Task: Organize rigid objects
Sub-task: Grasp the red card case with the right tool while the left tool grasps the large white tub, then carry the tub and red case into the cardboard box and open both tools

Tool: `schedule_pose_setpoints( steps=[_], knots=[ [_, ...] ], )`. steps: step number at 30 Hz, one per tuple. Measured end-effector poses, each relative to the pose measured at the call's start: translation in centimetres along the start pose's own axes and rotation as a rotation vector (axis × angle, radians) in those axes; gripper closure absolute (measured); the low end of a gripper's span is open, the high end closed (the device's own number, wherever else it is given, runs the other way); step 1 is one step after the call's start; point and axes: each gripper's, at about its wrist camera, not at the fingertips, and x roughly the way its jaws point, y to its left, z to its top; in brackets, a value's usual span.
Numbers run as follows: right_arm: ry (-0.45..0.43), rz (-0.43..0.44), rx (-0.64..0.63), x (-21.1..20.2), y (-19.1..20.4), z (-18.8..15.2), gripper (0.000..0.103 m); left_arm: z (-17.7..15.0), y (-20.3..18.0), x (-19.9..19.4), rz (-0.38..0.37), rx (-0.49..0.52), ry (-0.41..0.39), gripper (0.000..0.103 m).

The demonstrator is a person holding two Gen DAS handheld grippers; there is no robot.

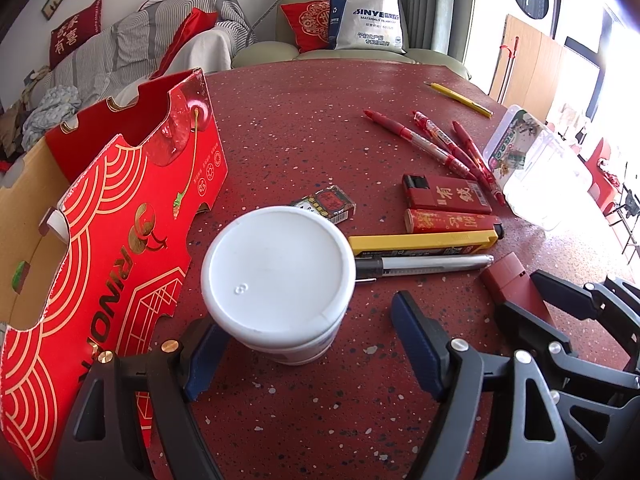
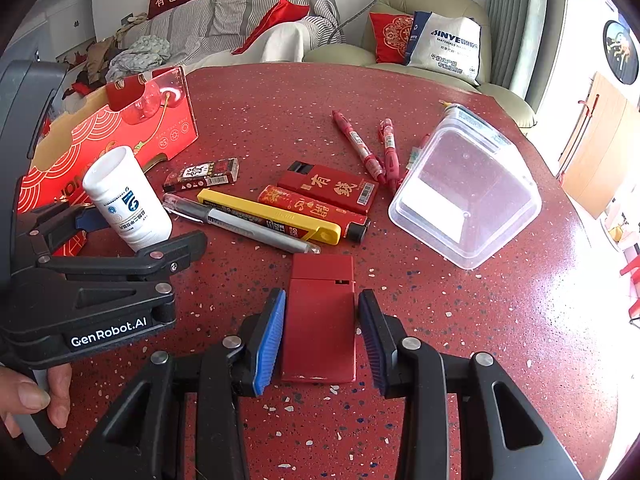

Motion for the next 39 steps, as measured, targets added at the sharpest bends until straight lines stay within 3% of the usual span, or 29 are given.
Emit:
schedule_pose_setpoints(
  steps=[3,4,15,18,22,39],
  knots=[
    [-0.001,0.006,-0.003,0.0,0.0,0.0,0.067,0.0,0.0,-0.3,-0.006,0.001,-0.017,0.047],
    [-0.002,0.004,-0.006,0.0,0.0,0.0,0.067,0.0,-0.1,-0.5,0.004,0.003,-0.026,0.061],
    [-0.002,0.009,-0.008,0.0,0.1,0.2,0.067,0.0,-0.5,-0.9,0.019,0.012,-0.040,0.061],
    [-0.002,0.009,-0.009,0.0,0.1,0.2,0.067,-0.7,-0.2,-1.2,-0.045,-0.052,-0.027,0.061],
    [-0.004,0.022,-0.011,-0.1,0.1,0.3,0.068,-1.1,-1.0,-1.5,0.004,-0.033,-0.024,0.061],
    [-0.071,-0.009,-0.038,-1.3,1.3,0.2,0.068,-1.2,-1.7,-1.3,0.039,-0.006,-0.024,0.061]
  ],
)
